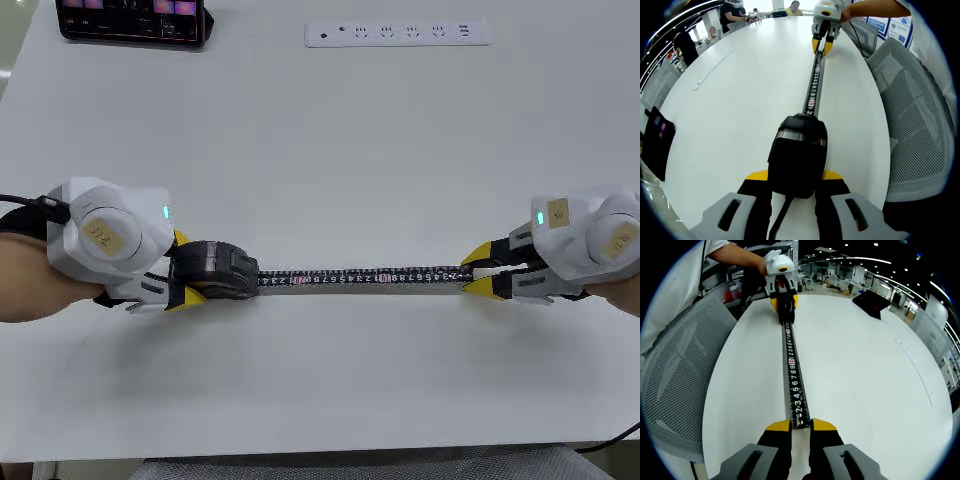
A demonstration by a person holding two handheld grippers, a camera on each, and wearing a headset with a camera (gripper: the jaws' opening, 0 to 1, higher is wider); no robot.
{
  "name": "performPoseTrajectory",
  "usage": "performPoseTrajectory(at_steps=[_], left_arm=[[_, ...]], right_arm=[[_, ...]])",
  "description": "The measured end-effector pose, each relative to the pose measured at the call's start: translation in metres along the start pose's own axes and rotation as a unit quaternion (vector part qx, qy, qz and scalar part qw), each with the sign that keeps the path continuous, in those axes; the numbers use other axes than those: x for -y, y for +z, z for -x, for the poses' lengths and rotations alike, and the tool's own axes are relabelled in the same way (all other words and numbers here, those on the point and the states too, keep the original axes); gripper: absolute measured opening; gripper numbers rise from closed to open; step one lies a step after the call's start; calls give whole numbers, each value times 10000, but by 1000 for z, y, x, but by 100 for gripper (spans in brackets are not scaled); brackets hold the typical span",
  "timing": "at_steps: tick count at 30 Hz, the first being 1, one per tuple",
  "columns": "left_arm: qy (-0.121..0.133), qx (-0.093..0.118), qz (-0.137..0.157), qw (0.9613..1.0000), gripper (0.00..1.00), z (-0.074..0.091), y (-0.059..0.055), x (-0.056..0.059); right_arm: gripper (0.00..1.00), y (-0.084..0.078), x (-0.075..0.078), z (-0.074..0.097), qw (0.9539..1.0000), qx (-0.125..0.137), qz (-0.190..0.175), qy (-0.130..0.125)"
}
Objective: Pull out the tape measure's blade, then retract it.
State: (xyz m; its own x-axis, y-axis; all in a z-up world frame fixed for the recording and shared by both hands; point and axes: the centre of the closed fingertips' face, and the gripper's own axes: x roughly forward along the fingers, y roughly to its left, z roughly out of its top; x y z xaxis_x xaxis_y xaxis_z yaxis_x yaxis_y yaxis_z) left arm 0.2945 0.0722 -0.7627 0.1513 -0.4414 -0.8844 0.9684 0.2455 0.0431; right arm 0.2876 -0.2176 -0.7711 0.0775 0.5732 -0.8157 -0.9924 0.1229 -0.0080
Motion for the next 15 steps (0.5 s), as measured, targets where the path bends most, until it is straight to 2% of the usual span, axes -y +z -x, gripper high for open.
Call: performPoseTrajectory(at_steps=[15], left_arm=[[2,1,11,10000,28,0,0,0]], right_arm=[[8,-12,2,5,9999,-110,-31,-12]])
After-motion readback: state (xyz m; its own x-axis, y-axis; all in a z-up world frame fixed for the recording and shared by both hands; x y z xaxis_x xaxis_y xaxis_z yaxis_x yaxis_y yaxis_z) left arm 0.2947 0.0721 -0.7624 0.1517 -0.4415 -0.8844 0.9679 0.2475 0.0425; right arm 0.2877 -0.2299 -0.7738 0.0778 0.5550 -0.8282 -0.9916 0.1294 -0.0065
